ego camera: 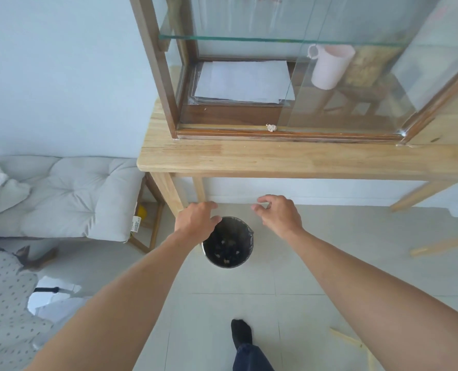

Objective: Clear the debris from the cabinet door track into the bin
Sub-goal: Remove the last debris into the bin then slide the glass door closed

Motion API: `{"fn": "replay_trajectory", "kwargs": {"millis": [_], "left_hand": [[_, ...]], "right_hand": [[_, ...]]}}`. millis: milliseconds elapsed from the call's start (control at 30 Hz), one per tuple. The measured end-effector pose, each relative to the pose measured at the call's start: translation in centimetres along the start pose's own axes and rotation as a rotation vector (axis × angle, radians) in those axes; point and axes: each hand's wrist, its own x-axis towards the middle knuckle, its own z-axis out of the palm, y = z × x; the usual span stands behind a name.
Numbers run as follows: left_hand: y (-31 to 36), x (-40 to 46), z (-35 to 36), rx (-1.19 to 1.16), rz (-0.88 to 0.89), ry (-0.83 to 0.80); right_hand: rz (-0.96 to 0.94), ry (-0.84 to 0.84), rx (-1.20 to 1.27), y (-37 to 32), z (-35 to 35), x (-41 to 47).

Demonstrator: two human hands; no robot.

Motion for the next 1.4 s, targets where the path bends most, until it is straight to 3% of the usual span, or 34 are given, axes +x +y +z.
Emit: {"fn": "replay_trajectory", "kwargs": {"millis": [400, 733, 1133, 1400], "left_hand": [[2.1, -4.7, -9.9, -0.042, 0.090, 0.160], [4.4, -2.1, -14.8, -0.017, 0.105, 0.238], [5.4, 3.2, -13.2, -0.055, 0.205, 0.323], [4.1, 3.0, -11.1, 0.156, 0.306, 0.384]], "right_hand": [[-0.121, 0.162, 0.043, -6.1, -7.3, -5.4], [-0.195, 0.275, 0.006, -11.4, -11.7, -2.1], [-0.188, 0.238, -0.137, -12.2, -12.0, 3.4], [-0.205, 0.314, -0.204, -11.6, -11.7, 4.3]]}}
